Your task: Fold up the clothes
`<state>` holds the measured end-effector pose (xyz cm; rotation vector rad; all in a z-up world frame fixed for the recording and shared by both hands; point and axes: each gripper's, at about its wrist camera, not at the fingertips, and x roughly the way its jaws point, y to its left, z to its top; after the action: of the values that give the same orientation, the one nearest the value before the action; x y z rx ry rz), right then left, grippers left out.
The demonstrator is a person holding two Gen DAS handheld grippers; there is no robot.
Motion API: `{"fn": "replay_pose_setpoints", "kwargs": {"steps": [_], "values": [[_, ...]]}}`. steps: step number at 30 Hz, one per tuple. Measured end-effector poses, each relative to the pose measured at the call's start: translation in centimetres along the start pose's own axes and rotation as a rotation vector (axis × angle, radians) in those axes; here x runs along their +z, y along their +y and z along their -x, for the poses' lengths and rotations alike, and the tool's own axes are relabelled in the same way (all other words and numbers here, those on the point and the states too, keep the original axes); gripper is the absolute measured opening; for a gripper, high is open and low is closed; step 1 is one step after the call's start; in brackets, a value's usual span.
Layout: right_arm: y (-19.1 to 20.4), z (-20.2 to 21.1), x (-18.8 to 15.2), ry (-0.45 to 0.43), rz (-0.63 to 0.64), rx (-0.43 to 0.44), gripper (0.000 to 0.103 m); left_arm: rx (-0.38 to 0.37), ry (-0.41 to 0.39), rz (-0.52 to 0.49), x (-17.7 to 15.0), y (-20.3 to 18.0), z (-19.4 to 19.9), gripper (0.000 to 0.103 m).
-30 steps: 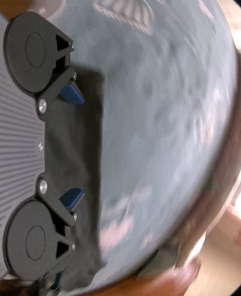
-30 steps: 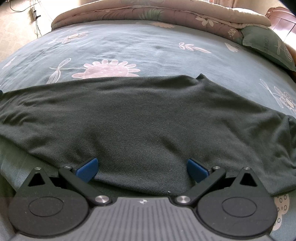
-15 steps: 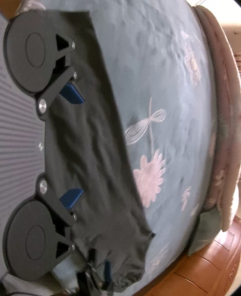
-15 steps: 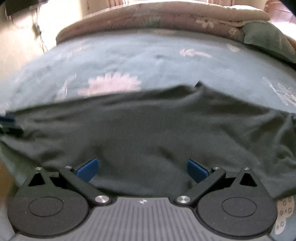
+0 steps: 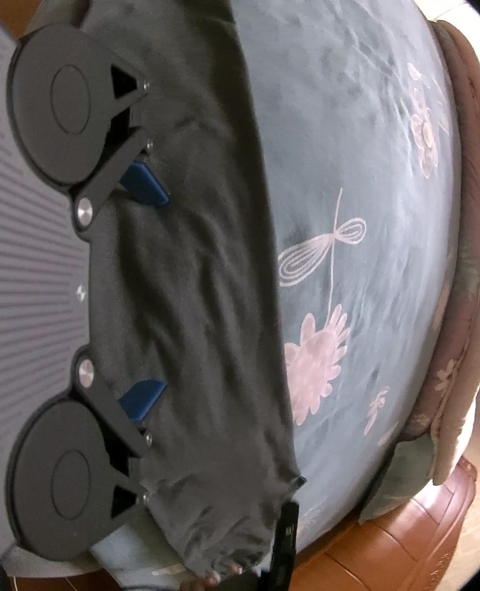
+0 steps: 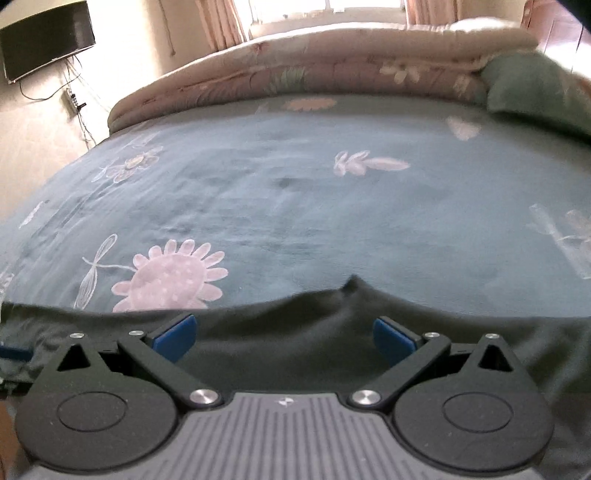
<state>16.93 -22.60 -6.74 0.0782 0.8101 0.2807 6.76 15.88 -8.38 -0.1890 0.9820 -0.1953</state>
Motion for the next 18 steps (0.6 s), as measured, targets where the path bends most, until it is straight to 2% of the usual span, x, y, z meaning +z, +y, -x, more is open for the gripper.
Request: {"fn": "replay_pose_setpoints", "kwargs": {"steps": [5,10,15,18], "values": [[-1.3,-4.3,1.1,0.047,-0.039,0.011,0.103,-0.032,-0.014,0.051,0.1,0.8,0.1,0.102],[-1.4,-5.1,2.0,0.029,-0.006,-0.004,0.103,-0.029,-0.022,0.038,0.0,0.7,0.0,0.102],[0.0,-3.5,2.4,0.002,-0.002,-0.012,0.103,-0.026,-0.029,0.036,-0.1,0.6,0.0,0.102],[0.6,-5.0,2.2,0.03,0.017,-0.009,0.103,-0.03,-0.035,0.037,-0.2,0.7,0.1,0.102]]}}
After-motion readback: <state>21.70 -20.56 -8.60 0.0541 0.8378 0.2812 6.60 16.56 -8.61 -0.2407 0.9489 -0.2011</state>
